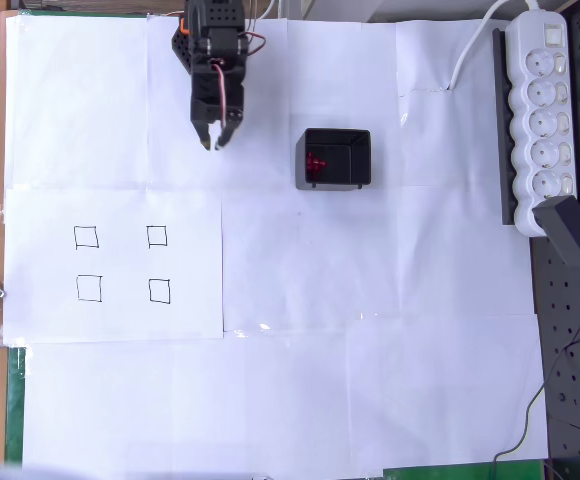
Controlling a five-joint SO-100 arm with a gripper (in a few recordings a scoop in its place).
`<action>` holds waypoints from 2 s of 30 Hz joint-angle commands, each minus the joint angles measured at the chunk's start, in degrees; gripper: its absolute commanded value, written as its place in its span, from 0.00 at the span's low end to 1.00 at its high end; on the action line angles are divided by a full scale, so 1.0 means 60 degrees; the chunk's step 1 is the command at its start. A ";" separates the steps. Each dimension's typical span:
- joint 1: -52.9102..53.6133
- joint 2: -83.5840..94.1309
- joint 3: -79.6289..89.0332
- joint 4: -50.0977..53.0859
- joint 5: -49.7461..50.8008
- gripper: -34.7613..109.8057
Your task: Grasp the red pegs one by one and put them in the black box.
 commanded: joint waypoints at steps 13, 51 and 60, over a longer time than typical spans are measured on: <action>0.0161 -0.2124 -0.1465 0.1582 -0.0176 0.24; 0.0161 -0.2139 -0.1465 0.1582 -0.0176 0.24; 0.0161 -0.2139 -0.1465 0.1582 -0.0176 0.24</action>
